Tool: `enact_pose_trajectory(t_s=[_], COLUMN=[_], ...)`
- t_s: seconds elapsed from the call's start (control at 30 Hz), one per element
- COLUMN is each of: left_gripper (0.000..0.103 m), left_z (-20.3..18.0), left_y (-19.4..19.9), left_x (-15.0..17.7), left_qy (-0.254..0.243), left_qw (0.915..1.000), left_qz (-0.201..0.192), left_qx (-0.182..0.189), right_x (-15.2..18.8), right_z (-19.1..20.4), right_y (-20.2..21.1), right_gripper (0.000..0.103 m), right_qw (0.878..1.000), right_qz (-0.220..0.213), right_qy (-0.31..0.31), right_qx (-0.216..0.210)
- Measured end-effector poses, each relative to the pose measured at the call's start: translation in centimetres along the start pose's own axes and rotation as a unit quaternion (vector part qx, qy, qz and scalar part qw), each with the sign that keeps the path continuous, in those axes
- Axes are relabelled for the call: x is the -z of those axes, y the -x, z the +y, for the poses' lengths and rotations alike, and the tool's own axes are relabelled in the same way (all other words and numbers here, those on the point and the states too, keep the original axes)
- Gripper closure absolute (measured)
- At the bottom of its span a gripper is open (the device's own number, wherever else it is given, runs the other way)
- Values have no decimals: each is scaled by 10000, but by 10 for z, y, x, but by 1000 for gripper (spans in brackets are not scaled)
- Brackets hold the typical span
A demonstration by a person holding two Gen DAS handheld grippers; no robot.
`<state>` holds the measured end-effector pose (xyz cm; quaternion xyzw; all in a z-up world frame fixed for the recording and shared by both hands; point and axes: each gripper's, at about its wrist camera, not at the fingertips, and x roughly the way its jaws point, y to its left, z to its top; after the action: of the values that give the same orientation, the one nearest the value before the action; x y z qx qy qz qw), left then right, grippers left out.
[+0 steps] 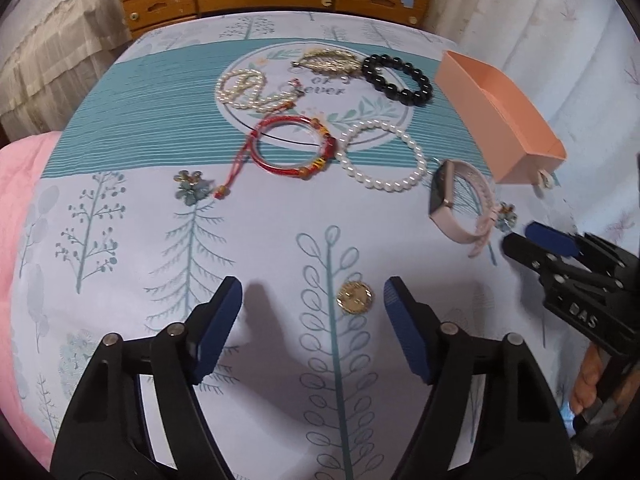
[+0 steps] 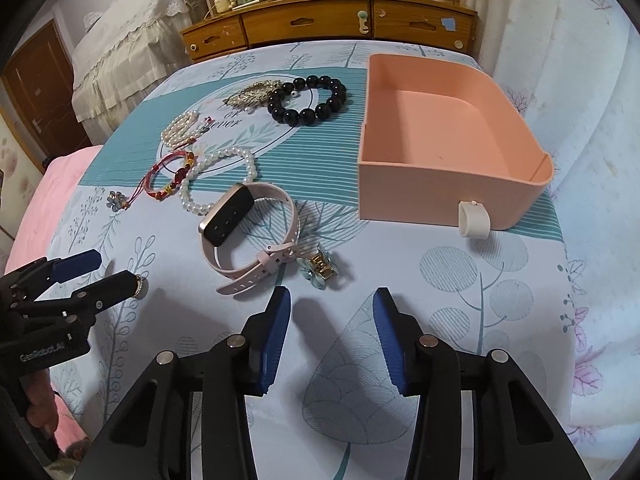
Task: Organize jewelry
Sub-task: 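Grasp the gold coin pendant with the left tool while the right tool grasps a small gold charm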
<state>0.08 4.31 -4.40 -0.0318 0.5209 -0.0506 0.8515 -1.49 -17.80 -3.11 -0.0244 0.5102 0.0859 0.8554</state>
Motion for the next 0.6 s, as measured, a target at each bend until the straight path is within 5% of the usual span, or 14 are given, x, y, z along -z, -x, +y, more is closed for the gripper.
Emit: enact_pose_trajectory(t_s=[0.6], left_gripper=[67], left_z=[-27], left_y=[-5], left_x=[10], left_qy=[-662], left_qw=[9977], left_qz=[-7], left_qx=[-128], right_x=[-2], right_z=[4], right_y=[-5], right_gripper=[72], right_qw=[9984], right_qz=[-329], right_qy=[446], right_qx=[61])
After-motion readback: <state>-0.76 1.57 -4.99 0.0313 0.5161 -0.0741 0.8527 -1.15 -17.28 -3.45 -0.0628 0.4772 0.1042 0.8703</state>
